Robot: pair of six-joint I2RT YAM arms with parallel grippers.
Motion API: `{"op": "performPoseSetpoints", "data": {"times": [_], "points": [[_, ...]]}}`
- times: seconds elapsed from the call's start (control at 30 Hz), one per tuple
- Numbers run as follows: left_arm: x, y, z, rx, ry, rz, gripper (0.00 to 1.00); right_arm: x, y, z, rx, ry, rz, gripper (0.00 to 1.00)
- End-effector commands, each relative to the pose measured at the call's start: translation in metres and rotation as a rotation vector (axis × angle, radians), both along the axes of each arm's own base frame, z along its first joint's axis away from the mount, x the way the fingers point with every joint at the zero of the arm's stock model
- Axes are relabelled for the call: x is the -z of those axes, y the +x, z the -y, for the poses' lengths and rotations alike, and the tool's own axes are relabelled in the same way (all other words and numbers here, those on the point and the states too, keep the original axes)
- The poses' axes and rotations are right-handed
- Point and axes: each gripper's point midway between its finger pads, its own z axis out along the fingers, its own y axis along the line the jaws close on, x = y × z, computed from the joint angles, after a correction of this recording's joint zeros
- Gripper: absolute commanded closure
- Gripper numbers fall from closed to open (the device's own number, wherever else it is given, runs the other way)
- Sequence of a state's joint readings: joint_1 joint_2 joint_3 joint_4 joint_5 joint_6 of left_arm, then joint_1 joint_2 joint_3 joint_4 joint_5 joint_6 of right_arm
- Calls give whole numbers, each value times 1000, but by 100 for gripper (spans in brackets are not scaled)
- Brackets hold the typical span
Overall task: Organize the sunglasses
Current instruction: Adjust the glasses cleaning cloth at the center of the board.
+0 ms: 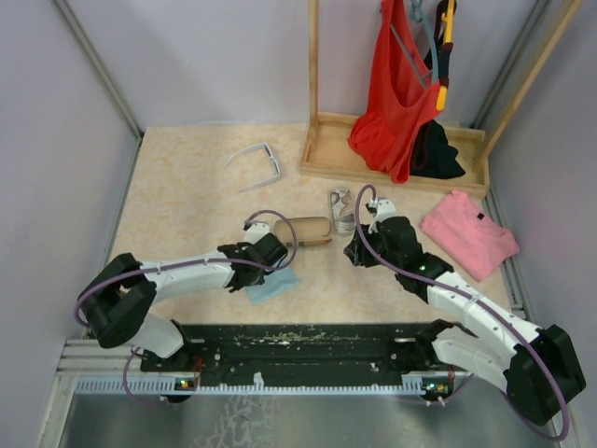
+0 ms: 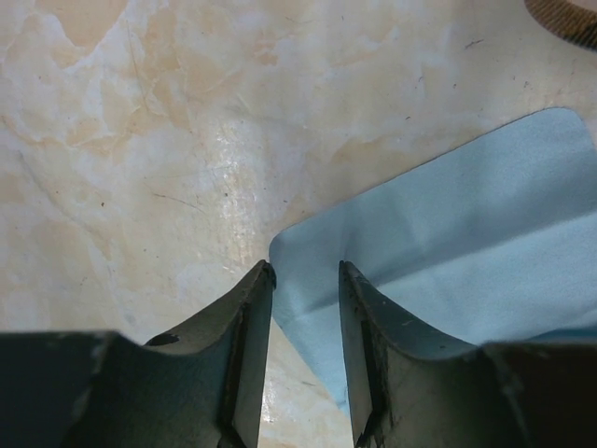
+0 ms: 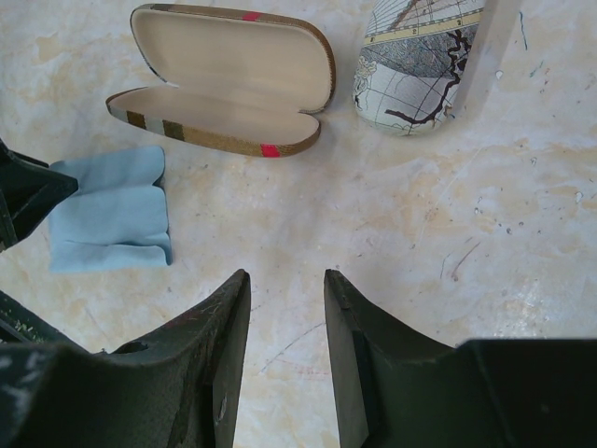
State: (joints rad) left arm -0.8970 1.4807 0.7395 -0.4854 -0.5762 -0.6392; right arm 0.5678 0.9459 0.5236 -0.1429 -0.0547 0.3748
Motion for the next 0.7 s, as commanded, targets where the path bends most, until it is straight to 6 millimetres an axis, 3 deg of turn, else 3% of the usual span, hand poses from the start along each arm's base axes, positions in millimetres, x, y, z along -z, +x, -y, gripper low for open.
{"op": "performPoseSetpoints", "data": {"times": [0.0, 0.2, 0.43, 0.57, 0.67], "points": [[-4, 0, -5, -12, 6, 15, 61, -14, 5, -7, -20, 28, 54, 62], [1, -2, -7, -26, 14, 1, 74, -16, 2, -14, -59, 39, 41, 62], [-7, 0, -11, -60, 5, 34, 97, -11, -14, -54, -172, 5, -16, 62], [-20, 0, -15, -95, -36, 76, 96, 7, -30, -93, -237, -33, -72, 61], [-26, -1, -20, -124, -77, 106, 91, 26, -36, -117, -256, -93, -113, 57]]}}
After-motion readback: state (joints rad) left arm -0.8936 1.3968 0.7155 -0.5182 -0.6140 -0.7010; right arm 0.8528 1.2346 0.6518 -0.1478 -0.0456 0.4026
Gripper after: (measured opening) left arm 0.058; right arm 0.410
